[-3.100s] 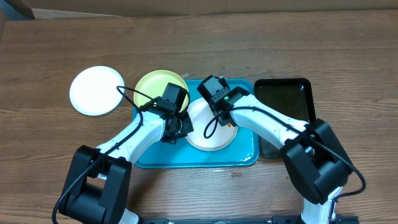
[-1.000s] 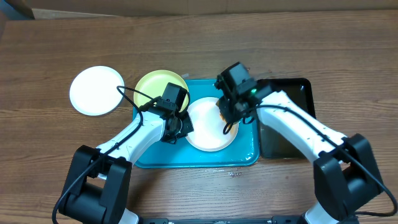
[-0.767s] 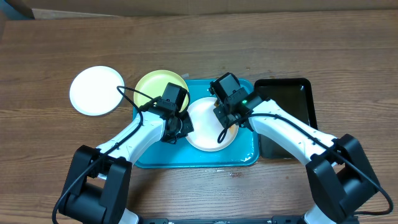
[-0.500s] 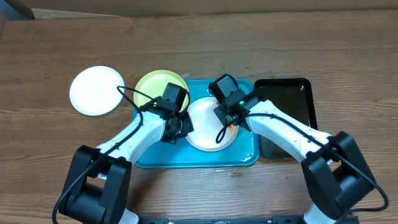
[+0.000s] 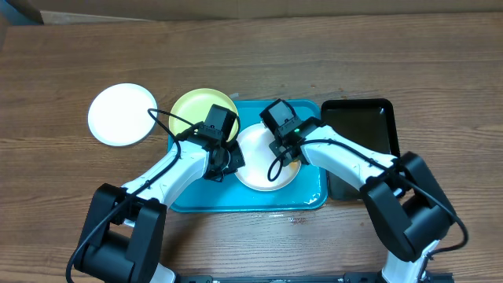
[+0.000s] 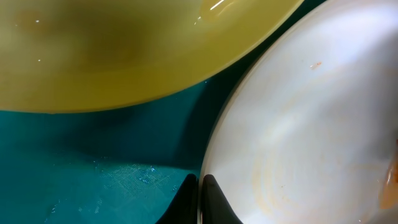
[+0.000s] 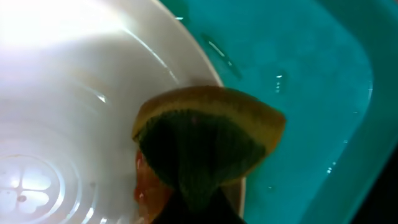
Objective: Clean dirty plates on tray and stack at the side
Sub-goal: 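Scrub the white plate with the sponge while the left gripper holds it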
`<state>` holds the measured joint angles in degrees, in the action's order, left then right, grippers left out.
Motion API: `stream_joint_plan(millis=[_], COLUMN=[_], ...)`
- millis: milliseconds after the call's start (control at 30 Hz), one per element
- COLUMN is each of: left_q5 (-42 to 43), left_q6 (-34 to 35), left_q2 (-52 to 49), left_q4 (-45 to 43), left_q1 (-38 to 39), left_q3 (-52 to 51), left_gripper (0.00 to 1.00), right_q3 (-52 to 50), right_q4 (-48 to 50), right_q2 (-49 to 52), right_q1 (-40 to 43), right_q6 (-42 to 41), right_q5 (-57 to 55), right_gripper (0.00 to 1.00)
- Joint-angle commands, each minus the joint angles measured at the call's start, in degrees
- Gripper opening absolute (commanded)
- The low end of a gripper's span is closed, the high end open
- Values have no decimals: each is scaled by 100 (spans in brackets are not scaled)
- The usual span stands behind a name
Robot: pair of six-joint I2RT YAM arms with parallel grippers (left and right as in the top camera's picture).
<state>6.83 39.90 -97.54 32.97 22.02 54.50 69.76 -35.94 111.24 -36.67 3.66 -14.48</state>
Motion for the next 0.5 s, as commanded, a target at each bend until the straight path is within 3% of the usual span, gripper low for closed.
stream_joint_plan(millis=[0, 467], left_q5=[22, 20], left_q6=[-114, -118], left_q2=[-61, -61], left_q4=[-22, -44], left_q1=[17, 17], left_q3=[72, 72], left_gripper=[4, 4], right_q3=[-37, 116], right_q4=[-68, -654], right_q2=[275, 299], right_q1=[-157, -715], right_q6=[28, 264], right_q5=[122, 702], right_gripper=[4, 4])
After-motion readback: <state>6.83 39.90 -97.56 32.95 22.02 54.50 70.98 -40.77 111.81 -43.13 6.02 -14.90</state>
